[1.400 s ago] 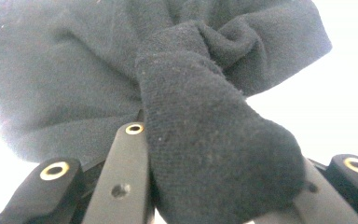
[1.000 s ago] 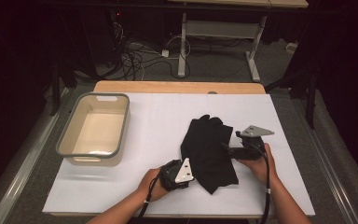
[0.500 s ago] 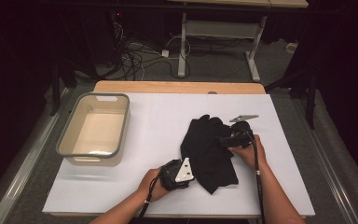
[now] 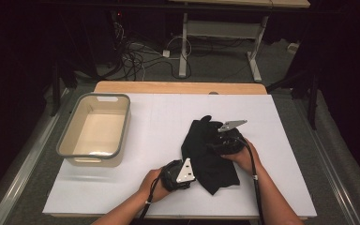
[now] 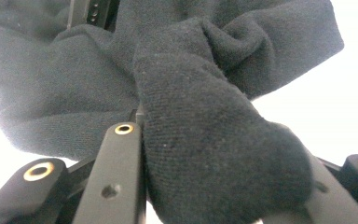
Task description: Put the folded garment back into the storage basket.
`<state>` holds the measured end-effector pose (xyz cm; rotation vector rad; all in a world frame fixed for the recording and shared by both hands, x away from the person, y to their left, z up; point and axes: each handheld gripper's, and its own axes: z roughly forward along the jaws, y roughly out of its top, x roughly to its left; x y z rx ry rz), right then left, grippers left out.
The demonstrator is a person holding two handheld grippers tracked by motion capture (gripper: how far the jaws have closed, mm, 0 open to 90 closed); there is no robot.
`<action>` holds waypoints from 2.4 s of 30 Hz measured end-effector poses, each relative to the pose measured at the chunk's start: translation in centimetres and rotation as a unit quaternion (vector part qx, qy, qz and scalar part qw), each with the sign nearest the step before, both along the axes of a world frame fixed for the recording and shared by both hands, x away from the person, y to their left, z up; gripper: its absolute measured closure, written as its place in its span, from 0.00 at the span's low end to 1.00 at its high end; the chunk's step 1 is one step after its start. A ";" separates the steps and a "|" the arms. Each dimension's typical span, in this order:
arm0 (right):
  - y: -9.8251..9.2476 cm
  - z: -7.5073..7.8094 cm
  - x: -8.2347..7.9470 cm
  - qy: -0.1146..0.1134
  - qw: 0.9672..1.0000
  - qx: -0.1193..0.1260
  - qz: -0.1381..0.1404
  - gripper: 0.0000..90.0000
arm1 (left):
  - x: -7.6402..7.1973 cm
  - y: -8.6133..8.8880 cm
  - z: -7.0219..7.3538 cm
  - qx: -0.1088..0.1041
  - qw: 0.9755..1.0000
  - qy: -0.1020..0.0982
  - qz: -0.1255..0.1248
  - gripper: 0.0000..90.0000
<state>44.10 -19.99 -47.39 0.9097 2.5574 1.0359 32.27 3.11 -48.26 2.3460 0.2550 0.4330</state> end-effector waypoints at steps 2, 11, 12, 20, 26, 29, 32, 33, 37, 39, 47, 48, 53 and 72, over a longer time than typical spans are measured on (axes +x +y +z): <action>0.2 0.0 -0.2 0.004 1.000 0.004 0.011 0.77 | 0.0 0.0 0.0 0.000 1.000 0.001 -0.001 0.72; 0.3 0.1 -0.7 -0.011 1.000 0.001 0.028 0.86 | 0.0 0.1 0.1 -0.002 1.000 -0.004 0.000 0.76; 0.3 0.1 -0.7 -0.011 1.000 0.001 0.028 0.86 | 0.0 0.1 0.1 -0.002 1.000 -0.006 0.000 0.76; 0.0 1.4 -1.4 -0.045 0.999 0.019 0.020 0.86 | -0.2 0.1 0.2 -0.002 1.000 -0.017 -0.002 0.77; 0.2 2.5 -2.2 -0.075 0.996 0.032 0.021 0.86 | -0.3 0.2 0.5 -0.005 1.000 -0.029 -0.002 0.77; 0.2 2.8 -2.3 -0.081 0.996 0.034 0.019 0.86 | -0.3 0.3 0.6 -0.007 0.999 -0.034 -0.003 0.77; 0.2 3.3 -2.4 -0.092 0.995 0.043 0.017 0.86 | -0.4 0.4 0.8 -0.009 0.999 -0.040 -0.005 0.77; 0.2 3.3 -2.4 -0.092 0.995 0.043 0.017 0.86 | -0.4 0.4 0.8 -0.009 0.999 -0.040 -0.005 0.77; 0.4 4.1 -2.7 -0.106 0.993 0.047 0.016 0.86 | -0.4 0.5 1.2 -0.011 0.999 -0.045 -0.006 0.77; 0.5 4.4 -2.7 -0.110 0.993 0.047 0.018 0.86 | -0.4 0.5 1.4 -0.011 0.999 -0.051 -0.007 0.77; 1.2 6.8 -2.4 -0.139 0.989 0.052 0.011 0.86 | 0.7 1.5 3.8 -0.024 0.997 -0.073 -0.001 0.77; 1.3 7.1 -2.3 -0.140 0.989 0.053 0.013 0.86 | 0.7 1.6 4.0 -0.024 0.997 -0.079 0.001 0.77; 1.9 8.1 -2.0 -0.152 0.987 0.053 0.013 0.86 | 0.9 2.0 4.7 -0.026 0.996 -0.087 0.009 0.77; 5.6 10.8 -1.7 -0.185 0.981 0.051 0.018 0.86 | 1.1 5.2 6.6 -0.036 0.992 -0.106 0.056 0.77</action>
